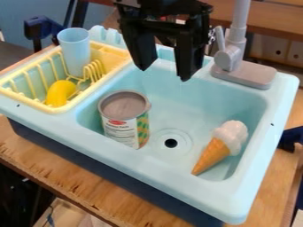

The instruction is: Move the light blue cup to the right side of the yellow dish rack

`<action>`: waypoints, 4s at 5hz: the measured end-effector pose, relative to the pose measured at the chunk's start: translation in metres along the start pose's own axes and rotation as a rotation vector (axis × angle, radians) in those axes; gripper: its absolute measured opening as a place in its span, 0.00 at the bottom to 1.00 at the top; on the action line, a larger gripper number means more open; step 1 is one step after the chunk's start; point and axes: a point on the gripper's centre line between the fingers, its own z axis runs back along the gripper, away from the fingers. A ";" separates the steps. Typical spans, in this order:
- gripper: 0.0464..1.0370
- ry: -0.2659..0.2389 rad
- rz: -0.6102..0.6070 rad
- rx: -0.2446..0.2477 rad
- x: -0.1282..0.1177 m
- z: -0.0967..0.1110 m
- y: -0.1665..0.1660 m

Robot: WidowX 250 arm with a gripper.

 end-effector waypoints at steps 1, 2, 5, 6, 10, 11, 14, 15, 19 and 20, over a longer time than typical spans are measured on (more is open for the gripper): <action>0.96 0.023 0.001 0.001 -0.001 -0.005 0.001; 0.96 -0.018 0.015 0.012 0.014 0.017 0.037; 0.96 0.077 -0.001 0.173 0.038 0.024 0.122; 0.96 0.127 0.008 0.188 0.039 0.012 0.145; 0.96 0.231 0.032 0.151 0.053 -0.028 0.201; 0.96 0.239 0.022 0.129 0.056 -0.037 0.201; 0.35 0.228 0.019 0.130 0.057 -0.046 0.203; 0.13 0.219 0.027 0.118 0.059 -0.047 0.201; 0.04 0.118 -0.009 0.180 0.058 0.010 0.153; 0.04 0.128 -0.020 0.138 0.056 0.002 0.147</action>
